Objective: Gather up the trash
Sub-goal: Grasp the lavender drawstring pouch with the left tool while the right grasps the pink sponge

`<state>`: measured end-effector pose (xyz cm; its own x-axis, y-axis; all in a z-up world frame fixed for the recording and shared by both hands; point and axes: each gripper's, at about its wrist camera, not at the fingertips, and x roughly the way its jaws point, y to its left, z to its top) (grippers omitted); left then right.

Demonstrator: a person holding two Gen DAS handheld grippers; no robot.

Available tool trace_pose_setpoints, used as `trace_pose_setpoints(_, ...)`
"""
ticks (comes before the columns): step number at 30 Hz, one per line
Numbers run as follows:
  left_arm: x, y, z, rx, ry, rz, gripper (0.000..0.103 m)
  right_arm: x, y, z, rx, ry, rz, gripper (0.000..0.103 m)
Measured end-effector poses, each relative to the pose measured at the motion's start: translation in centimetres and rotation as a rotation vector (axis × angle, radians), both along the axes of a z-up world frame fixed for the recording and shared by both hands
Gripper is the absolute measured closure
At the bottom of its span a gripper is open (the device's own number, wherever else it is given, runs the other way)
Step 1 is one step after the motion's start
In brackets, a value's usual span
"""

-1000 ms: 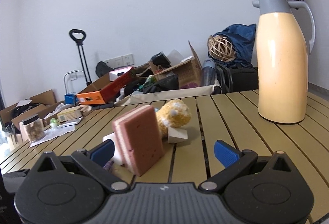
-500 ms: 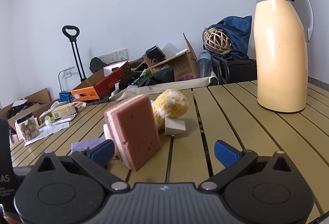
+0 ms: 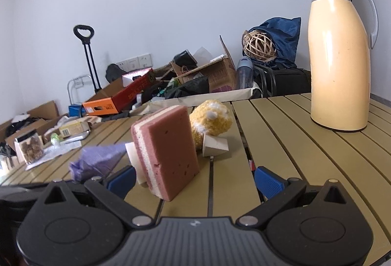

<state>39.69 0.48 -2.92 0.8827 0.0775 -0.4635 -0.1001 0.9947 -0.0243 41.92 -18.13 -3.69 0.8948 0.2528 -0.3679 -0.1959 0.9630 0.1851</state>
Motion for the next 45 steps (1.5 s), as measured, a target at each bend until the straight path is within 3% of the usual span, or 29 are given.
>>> trace_pose_setpoints(10, -1.5, 3.2, 1.2, -0.004, -0.017, 0.052, 0.084, 0.9, 3.0, 0.8, 0.018, -0.011, -0.049, 0.0)
trace_pose_setpoints(18, -2.4, 5.7, 1.6, -0.023, -0.019, 0.079, 0.084, 2.7, 6.1, 0.9, -0.034, -0.032, -0.131, 0.0)
trace_pose_setpoints(26, -2.9, 6.4, 2.0, -0.037, -0.028, 0.095, 0.084, 4.9, 6.5, 0.4, -0.073, 0.039, -0.184, 0.002)
trace_pose_setpoints(30, -2.8, 6.4, 1.8, -0.04, -0.026, 0.091, 0.084, 5.6, 5.9, 0.1, -0.045, 0.067, -0.169, 0.012)
trace_pose_setpoints(35, -2.7, 6.4, 1.7, -0.034, -0.024, 0.082, 0.084, 6.1, 5.4, -0.1, -0.008, 0.088, -0.15, 0.048)
trace_pose_setpoints(37, -2.7, 6.4, 1.7, -0.033, -0.025, 0.082, 0.084, 6.2, 5.1, -0.3, 0.007, 0.102, -0.142, 0.069)
trace_pose_setpoints(45, -3.0, 6.6, 1.6, -0.034, -0.031, 0.079, 0.084, 5.6, 3.6, -0.3, 0.09, 0.069, -0.127, 0.072)
